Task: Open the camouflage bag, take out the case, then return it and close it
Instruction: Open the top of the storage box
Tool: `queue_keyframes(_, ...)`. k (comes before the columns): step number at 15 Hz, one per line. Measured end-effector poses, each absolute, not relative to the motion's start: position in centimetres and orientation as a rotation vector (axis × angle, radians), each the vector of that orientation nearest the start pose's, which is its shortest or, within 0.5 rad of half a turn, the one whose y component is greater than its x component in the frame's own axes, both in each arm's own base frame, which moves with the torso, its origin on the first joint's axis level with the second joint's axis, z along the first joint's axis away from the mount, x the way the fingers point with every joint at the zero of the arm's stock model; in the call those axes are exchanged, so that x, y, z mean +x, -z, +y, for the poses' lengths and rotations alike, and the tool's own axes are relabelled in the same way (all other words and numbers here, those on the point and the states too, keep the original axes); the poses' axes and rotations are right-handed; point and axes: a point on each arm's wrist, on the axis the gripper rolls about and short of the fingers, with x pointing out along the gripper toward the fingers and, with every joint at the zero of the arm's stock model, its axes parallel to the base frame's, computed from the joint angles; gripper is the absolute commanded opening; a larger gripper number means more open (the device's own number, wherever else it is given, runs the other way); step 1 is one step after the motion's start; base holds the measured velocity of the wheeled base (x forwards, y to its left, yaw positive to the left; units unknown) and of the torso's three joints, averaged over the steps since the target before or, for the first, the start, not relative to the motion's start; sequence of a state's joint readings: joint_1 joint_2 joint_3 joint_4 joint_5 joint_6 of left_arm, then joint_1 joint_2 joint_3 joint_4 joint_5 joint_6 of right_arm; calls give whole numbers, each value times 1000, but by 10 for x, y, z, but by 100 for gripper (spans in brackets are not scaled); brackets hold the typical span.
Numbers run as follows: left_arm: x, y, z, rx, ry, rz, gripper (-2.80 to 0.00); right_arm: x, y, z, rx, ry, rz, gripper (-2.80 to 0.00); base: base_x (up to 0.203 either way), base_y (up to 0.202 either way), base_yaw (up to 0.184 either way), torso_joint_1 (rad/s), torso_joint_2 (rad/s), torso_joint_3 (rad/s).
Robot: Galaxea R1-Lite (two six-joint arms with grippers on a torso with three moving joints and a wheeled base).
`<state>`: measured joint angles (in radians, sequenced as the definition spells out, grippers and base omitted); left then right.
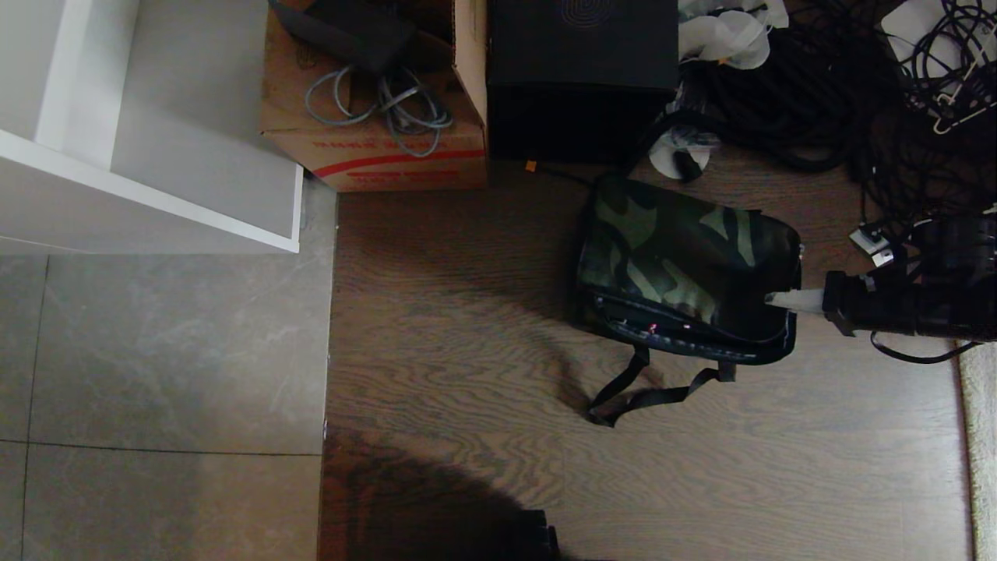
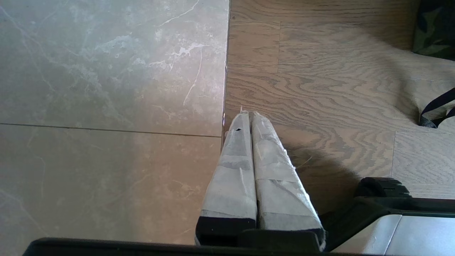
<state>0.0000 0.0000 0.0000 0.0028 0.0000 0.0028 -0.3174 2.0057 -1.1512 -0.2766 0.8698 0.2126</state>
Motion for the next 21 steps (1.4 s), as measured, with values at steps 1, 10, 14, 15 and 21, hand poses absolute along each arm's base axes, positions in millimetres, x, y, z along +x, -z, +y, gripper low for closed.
queue_keyframes(1, -23, -75, 0, 3, 0, 3, -280, 364, -140, -102, 530, -486, 540, -280, 0, 0, 0, 0, 0, 0)
queue_keyframes(10, -23, -75, 0, 3, 0, 3, -280, 375, -171, -107, 649, -458, 489, -280, 0, 0, 0, 0, 0, 0)
queue_keyframes(14, -23, -75, 0, 3, 0, 3, -280, 377, -179, -109, 671, -454, 475, -280, 0, 0, 0, 0, 0, 0)
queue_keyframes(15, -23, -75, 0, 3, 0, 3, -280, 377, -180, -110, 669, -452, 469, -280, 0, 0, 0, 0, 0, 0)
queue_keyframes(21, -23, -75, 0, 3, 0, 3, -280, 381, -192, -114, 736, -438, 452, -280, 0, 0, 0, 0, 0, 0)
